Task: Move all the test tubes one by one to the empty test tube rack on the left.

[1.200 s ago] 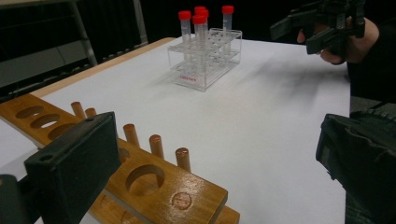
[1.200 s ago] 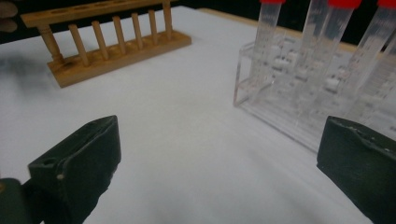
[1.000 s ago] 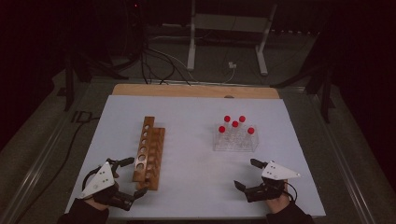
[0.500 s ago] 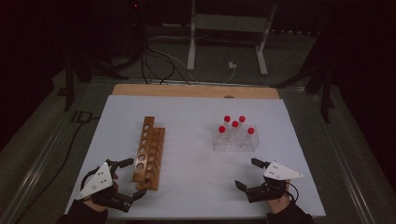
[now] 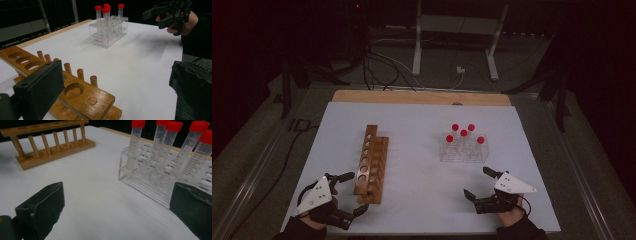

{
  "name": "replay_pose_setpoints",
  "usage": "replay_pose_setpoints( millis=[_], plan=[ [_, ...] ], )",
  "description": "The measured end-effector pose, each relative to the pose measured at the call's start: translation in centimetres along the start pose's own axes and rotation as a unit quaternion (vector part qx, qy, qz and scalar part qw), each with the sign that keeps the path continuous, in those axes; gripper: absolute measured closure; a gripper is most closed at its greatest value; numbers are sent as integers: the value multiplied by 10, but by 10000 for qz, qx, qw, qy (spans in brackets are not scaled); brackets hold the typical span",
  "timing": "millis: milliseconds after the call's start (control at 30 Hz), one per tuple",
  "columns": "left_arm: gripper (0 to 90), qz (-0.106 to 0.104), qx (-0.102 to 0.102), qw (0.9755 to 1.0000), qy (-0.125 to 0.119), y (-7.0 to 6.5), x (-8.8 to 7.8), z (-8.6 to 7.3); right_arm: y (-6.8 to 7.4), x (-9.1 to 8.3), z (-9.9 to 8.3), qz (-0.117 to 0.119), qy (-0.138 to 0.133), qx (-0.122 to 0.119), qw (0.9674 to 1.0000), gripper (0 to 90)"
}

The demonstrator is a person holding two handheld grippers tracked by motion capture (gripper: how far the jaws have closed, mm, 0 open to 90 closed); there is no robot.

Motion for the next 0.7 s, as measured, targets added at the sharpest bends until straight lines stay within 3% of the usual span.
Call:
replay_pose_setpoints(
  millis=[133, 433, 700],
  plan=[
    [4, -2, 4, 10000, -7, 0, 0, 0, 1, 3, -2, 265, 268, 236, 9990, 0],
    [4, -27, -7, 10000, -22, 0, -1, 1, 15, 3, 5, 524, 557, 145, 9970, 0],
    [4, -32, -34, 10000, -39, 1, -1, 1, 18, -5, 29, 461, 299, 144, 9984, 0]
  ],
)
Point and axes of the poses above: each handheld gripper's, and its own axes: x roughly forward along the jaws, z roughly out of its top, y roughly to its left, the point moved 5 cm from there along x, roughly forward along the jaws, and after that the axes turned 5 degrees about y, right-handed, at the moved point
